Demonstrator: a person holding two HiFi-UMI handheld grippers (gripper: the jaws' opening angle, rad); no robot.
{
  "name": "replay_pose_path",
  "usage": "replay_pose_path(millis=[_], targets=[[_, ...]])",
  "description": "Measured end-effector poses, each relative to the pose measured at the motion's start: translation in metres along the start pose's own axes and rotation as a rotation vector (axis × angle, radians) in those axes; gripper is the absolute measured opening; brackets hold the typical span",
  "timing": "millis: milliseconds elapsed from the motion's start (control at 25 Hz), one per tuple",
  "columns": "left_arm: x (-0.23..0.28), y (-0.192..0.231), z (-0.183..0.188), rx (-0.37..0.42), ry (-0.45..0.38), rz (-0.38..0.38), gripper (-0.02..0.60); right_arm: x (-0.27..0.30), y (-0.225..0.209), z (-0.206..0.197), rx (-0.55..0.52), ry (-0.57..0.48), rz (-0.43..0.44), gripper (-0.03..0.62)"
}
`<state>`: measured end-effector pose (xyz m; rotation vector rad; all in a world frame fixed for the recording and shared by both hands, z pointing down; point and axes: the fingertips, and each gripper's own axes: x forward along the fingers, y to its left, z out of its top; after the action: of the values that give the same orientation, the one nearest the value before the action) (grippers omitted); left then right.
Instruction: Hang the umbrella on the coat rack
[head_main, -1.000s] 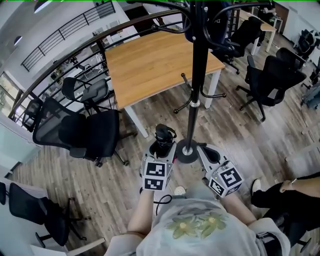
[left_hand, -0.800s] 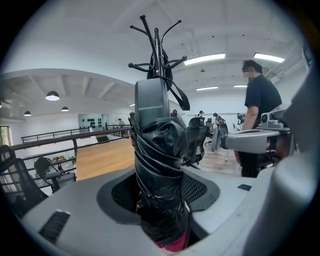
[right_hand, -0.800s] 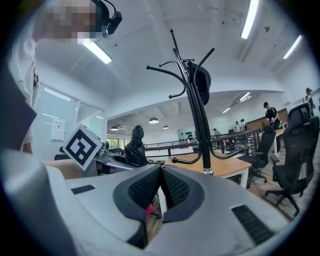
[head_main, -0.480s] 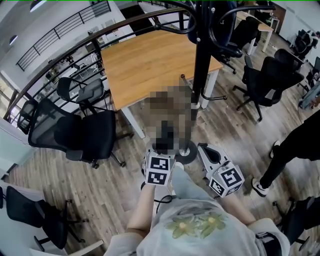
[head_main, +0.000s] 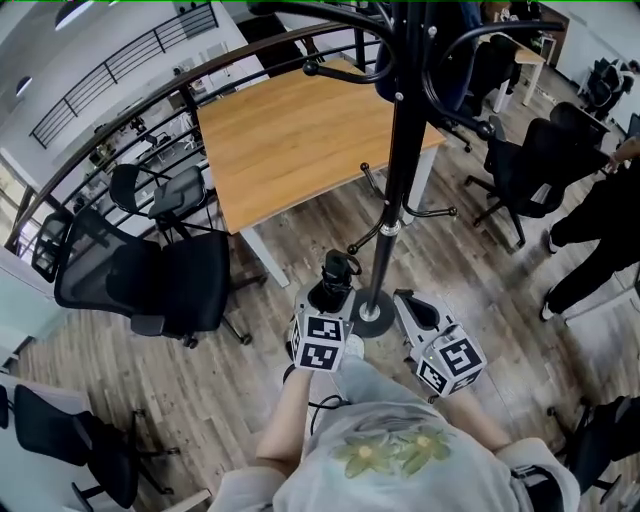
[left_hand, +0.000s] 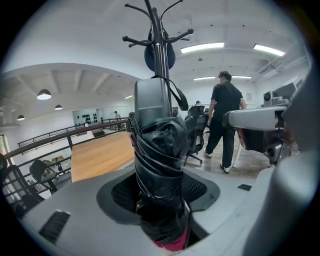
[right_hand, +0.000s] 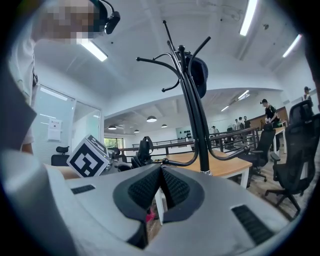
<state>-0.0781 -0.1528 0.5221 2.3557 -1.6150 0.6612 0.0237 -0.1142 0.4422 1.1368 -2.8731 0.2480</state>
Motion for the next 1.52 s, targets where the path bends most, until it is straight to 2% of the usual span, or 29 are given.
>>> replay_pose_path(millis=[480, 1520], targets=[[0.035, 0.014, -0.020, 0.042, 0.074, 0.000, 0.235, 0.019, -0.018, -0.001, 0.015, 0.009, -0.020, 0.004], [0.071, 0.027, -0.044, 0.017, 0.147, -0.002, 0.235, 0.026, -0.034, -0.014, 0.043, 0.052, -0.029, 0.005]])
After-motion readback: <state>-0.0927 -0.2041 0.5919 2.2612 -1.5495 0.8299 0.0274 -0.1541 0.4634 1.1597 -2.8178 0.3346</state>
